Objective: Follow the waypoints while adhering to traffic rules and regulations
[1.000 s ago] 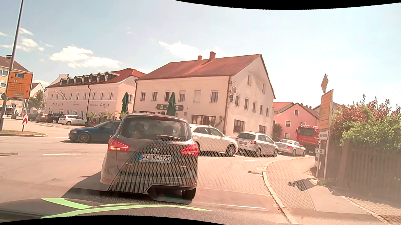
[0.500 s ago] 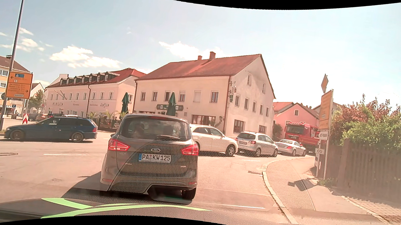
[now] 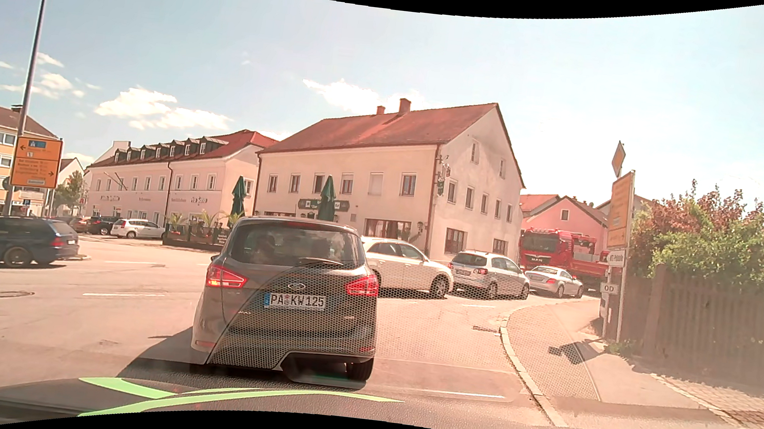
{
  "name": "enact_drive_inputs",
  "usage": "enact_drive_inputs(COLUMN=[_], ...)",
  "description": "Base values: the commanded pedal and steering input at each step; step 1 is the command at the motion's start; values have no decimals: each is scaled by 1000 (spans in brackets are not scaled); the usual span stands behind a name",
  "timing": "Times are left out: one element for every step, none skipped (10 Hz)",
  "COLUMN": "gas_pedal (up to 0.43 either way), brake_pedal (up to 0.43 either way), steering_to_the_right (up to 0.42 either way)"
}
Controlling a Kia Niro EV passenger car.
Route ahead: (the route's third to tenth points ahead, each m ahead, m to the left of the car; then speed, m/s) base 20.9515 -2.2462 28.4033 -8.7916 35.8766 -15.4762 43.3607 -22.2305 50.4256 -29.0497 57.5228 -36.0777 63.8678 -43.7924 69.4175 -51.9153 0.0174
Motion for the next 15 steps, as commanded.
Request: enact_drive_inputs(gas_pedal=[0,0,0,0,0,0,0,0,0,0,0,0,0,0,0], brake_pedal=[220,220,220,220,220,220,220,220,220,220,226,226,226,226,226], steering_to_the_right=[29,29,28,29,29,28,27,27,27,27,27,27,27,27,27])
